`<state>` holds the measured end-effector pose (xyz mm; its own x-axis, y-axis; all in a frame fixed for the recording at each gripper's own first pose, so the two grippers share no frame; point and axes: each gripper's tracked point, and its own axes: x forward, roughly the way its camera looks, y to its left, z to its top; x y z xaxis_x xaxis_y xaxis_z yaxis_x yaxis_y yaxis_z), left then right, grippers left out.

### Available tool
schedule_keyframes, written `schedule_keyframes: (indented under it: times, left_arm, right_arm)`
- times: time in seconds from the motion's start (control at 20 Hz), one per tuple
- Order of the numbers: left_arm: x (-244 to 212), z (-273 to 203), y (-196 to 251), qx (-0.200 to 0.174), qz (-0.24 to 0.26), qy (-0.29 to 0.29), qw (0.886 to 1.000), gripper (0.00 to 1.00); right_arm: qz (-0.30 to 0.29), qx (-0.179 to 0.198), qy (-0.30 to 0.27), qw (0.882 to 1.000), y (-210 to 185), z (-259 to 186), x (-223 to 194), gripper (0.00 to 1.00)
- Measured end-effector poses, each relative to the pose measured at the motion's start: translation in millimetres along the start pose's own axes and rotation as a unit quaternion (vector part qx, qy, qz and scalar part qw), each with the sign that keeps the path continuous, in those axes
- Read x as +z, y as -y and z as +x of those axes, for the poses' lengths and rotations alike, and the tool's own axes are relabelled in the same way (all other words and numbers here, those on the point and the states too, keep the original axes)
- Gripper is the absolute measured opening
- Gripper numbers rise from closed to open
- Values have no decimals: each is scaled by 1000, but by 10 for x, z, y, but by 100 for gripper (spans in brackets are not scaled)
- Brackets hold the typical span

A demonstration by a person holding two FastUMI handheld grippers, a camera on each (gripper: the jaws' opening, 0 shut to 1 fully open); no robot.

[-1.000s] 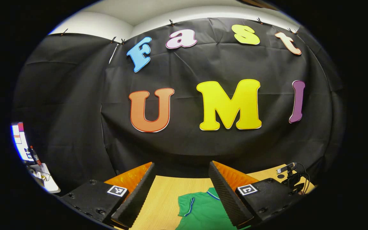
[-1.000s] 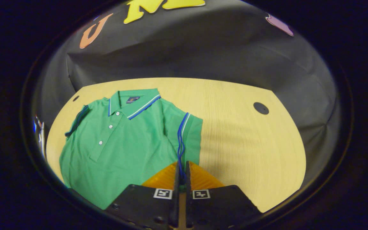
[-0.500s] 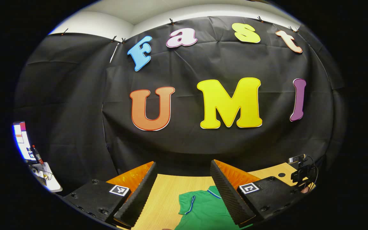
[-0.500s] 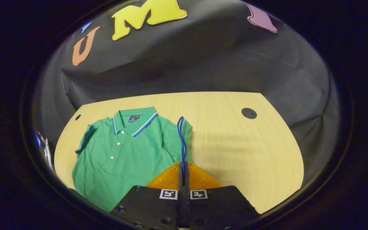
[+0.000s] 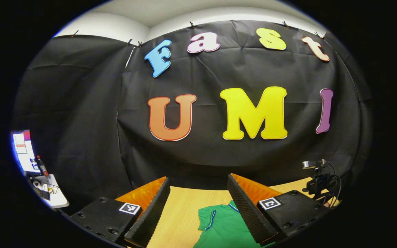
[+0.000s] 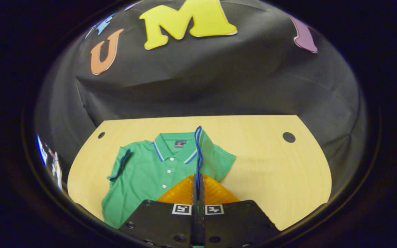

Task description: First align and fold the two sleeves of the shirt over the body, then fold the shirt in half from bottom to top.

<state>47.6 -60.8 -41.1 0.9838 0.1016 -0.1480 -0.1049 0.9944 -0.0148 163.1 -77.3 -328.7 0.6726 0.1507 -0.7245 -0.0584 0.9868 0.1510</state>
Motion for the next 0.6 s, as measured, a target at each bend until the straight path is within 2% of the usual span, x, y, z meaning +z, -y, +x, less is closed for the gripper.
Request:
schedule_keyframes:
  times: [0.35, 0.4, 0.45, 0.5, 0.6]
  left_arm:
    - [56, -149, -340, 27, 14, 2, 1000, 100]
    - [47, -158, -379, 30, 14, 1, 999, 100]
    - [39, -160, -418, 33, 15, -1, 999, 100]
    - [30, -149, -449, 35, 15, -3, 999, 100]
    - [-21, -111, -420, 23, 11, -10, 1000, 100]
  right_arm:
    - [-2, 22, -21, 1000, -614, 259, -201, 0]
    - [-4, 29, -29, 999, -694, 242, -225, 5]
    - [-1, 41, -31, 999, -774, 179, -244, 6]
    - [0, 51, -21, 998, -852, 106, -195, 29]
    - [-16, 46, 7, 999, -849, -79, -62, 75]
